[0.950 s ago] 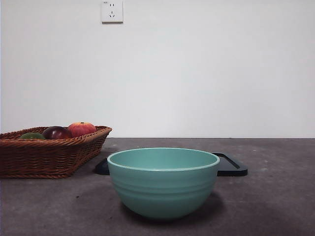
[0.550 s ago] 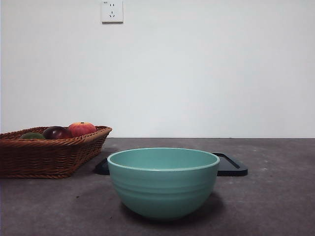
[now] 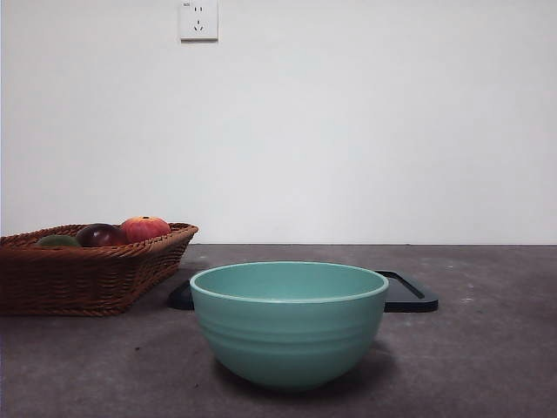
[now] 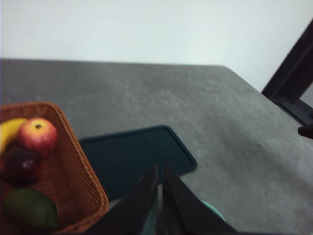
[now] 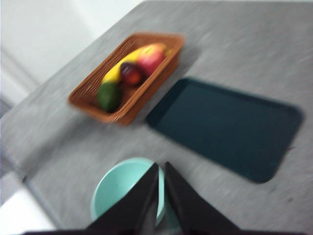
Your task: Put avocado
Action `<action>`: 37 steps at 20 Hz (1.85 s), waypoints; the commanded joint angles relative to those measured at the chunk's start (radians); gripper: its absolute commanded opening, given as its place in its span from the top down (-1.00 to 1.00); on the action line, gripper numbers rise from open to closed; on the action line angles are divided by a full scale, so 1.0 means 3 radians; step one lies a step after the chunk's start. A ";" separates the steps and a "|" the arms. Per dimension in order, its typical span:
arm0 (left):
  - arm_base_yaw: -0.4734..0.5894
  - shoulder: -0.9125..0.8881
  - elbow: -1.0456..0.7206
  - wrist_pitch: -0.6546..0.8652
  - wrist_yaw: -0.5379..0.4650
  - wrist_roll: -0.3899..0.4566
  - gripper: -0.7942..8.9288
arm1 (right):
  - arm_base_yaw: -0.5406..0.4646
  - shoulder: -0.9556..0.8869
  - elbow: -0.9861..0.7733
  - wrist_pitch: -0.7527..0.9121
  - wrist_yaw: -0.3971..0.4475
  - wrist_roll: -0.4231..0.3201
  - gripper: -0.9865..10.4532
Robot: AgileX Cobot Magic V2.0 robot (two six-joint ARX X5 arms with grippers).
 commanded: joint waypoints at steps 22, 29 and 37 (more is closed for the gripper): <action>-0.0048 0.0015 0.0078 -0.0635 0.0086 0.0280 -0.28 | 0.0123 -0.0142 0.0058 -0.0352 0.0172 -0.0037 -0.23; -0.0048 0.0018 0.0078 -0.0613 0.0084 0.0292 -0.38 | 0.0123 -0.0144 0.0058 -0.0306 0.0172 -0.0041 -0.24; -0.0048 0.0516 0.0079 -0.0699 -0.0191 0.0139 -0.31 | 0.0123 -0.0144 0.0058 -0.0239 0.0170 -0.0041 -0.24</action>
